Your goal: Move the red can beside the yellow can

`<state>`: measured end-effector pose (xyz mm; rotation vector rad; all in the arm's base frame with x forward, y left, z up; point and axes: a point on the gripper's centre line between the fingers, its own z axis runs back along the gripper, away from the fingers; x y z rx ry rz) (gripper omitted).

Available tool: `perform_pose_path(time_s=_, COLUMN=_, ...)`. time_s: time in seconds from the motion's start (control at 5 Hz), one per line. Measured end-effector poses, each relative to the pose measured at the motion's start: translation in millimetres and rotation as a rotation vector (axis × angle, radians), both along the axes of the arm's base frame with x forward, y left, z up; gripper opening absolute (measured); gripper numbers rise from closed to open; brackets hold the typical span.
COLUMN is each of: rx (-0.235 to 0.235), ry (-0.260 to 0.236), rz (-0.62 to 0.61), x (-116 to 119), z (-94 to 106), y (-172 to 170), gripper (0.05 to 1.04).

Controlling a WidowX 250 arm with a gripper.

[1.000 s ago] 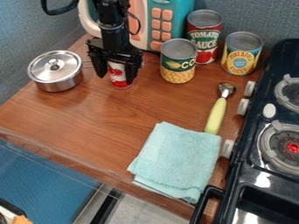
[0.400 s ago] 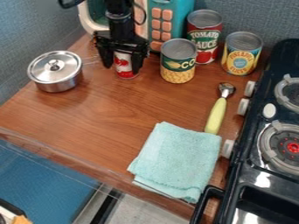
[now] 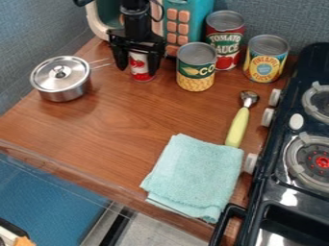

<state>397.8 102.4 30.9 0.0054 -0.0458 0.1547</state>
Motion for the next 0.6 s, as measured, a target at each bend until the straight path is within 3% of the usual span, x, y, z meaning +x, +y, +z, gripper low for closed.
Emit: perform_pose_path(time_s=0.6, rx=-0.054, ry=0.047, rz=-0.016, x=-16.3, z=2.1, y=-12.0, gripper=0.999)
